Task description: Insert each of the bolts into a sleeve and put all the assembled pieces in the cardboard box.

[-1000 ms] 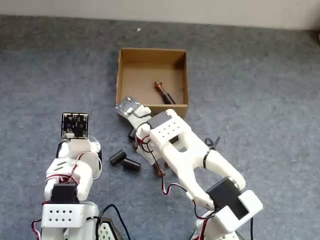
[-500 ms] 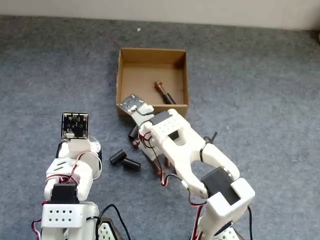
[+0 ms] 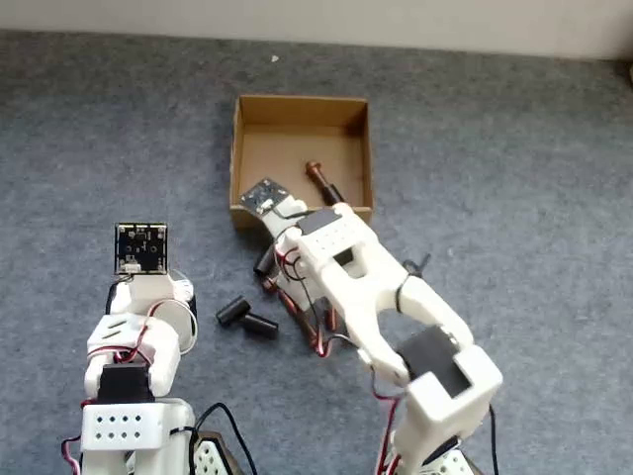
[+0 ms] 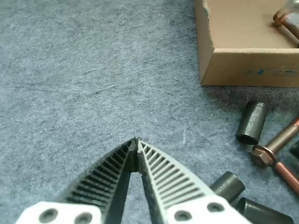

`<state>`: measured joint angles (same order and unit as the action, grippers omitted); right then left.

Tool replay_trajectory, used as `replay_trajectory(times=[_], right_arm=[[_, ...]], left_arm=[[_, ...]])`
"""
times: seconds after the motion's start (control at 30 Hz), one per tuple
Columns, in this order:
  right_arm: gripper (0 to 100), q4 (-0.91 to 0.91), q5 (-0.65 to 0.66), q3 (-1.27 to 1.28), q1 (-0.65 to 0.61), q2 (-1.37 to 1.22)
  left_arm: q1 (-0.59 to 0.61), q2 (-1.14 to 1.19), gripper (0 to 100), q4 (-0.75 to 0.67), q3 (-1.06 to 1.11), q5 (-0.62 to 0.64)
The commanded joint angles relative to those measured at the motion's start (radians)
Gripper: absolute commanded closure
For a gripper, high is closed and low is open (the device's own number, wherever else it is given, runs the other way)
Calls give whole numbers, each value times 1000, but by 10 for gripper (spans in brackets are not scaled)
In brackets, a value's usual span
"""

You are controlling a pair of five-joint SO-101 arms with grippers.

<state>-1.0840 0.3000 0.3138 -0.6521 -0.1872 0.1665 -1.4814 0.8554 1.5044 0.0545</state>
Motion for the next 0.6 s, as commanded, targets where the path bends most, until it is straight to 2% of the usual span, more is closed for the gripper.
replay_trajectory(times=[0.0, 0.23, 0.37, 0.5, 0.57], right_arm=[[993, -56, 3, -22, 41, 280], [993, -117, 3, 200, 84, 691], [993, -116, 3, 351, 179, 918], [993, -116, -3, 498, 300, 1145], [993, -114, -55, 568, 337, 1253]], left_arm=[[16, -8, 993, -21, -8, -8], [19, -8, 993, -17, -13, -21], [15, -8, 993, -18, -19, -107], [15, -5, 993, -12, -87, -117], [10, -1, 992, 12, -119, -117]])
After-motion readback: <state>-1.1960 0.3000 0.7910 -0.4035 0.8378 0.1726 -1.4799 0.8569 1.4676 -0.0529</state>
